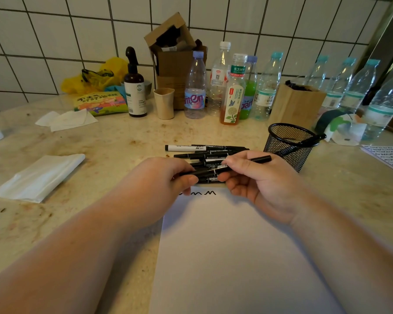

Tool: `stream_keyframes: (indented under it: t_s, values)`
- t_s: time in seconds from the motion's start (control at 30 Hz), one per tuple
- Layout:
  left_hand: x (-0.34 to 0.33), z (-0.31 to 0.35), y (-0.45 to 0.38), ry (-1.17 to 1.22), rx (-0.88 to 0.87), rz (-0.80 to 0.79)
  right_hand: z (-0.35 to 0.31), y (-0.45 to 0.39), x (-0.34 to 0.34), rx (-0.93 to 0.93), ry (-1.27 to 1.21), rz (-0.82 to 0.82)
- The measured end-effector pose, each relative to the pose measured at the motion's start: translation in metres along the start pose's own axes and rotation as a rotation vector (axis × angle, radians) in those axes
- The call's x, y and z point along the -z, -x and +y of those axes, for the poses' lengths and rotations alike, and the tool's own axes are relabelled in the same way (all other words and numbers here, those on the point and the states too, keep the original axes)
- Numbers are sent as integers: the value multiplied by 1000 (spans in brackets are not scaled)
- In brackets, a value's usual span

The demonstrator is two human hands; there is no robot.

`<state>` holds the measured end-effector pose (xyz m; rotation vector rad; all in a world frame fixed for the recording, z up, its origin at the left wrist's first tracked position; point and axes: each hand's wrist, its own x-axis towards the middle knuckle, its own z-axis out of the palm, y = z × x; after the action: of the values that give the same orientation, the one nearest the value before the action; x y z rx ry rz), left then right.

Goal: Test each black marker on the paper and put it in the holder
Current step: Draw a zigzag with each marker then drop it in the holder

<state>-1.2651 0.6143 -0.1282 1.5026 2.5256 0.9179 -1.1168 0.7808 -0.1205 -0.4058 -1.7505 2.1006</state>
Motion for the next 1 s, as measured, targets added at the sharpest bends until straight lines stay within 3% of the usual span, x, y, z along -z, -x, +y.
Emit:
stream_keyframes:
  t_s: [0.47, 0.73, 0.9, 1.0]
  values:
    - [8, 15, 9, 69, -102, 110, -5, 4, -2, 106, -45, -33]
    - [7, 16, 4, 251, -15, -44, -7, 3, 0, 139, 37, -61]
    - [-1, 16, 2, 57, 2, -3, -17, 2, 8, 239, 72, 65]
    - [-5, 8, 3, -137, 46, -90, -26, 2, 23, 408, 59, 276]
